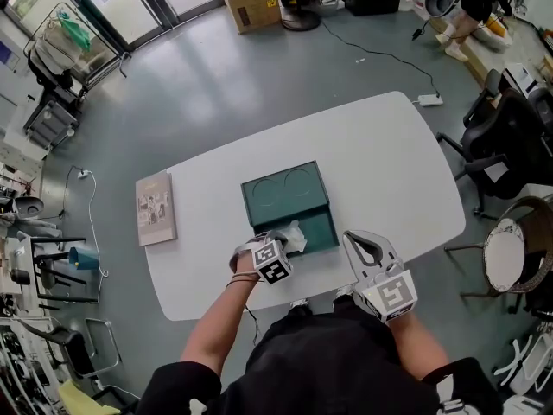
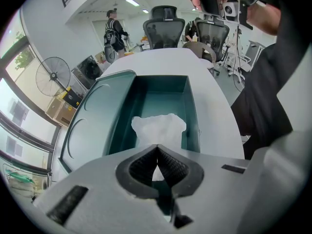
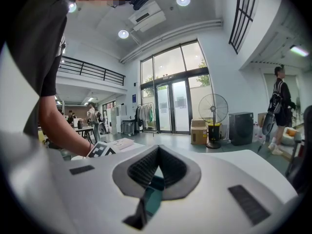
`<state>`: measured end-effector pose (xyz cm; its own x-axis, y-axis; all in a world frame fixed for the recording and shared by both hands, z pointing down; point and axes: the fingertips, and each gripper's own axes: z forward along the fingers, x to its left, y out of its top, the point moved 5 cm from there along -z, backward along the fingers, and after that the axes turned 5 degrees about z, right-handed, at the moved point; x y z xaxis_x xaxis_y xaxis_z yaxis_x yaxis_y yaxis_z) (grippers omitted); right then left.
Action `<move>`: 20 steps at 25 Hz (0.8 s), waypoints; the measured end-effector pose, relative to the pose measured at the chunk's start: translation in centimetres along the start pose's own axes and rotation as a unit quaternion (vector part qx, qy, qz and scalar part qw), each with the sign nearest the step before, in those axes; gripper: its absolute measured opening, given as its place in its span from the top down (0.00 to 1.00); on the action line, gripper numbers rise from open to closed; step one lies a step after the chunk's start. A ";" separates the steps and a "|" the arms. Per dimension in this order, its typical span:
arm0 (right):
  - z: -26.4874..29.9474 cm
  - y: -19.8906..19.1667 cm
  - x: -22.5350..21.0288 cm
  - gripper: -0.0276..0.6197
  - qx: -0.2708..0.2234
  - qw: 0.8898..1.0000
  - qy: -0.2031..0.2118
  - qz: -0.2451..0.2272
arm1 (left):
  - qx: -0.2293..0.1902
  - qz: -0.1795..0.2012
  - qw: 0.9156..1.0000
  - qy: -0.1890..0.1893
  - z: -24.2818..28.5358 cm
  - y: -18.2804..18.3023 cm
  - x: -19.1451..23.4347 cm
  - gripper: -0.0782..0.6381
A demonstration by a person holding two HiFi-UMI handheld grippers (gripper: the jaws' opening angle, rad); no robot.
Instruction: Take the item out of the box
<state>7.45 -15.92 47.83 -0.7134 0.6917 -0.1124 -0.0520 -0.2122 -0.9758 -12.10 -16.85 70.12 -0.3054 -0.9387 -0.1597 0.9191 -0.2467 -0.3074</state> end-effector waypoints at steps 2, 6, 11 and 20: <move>0.0 0.0 0.1 0.95 -0.002 1.000 0.000 -0.001 | -0.015 -0.007 1.000 0.016 -0.9 0.4 0.3 0.87; -0.1 0.0 0.5 0.95 -0.006 1.000 0.005 -0.002 | -0.048 -0.022 0.997 0.048 -3.0 1.2 0.5 0.87; -0.1 0.4 0.8 0.95 -0.012 1.000 0.007 -0.005 | -0.082 -0.027 0.992 0.091 -5.4 2.1 0.8 0.87; -0.3 1.3 1.1 0.95 -0.021 1.000 0.006 -0.019 | -0.173 -0.080 0.965 0.178 -11.0 3.4 1.7 0.88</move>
<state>6.82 -15.23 46.43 -0.7029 0.7072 -0.0768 -0.0494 -0.1562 -0.9865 -12.26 -16.66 58.49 -0.5593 -0.7377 -0.3782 0.7335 -0.2277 -0.6405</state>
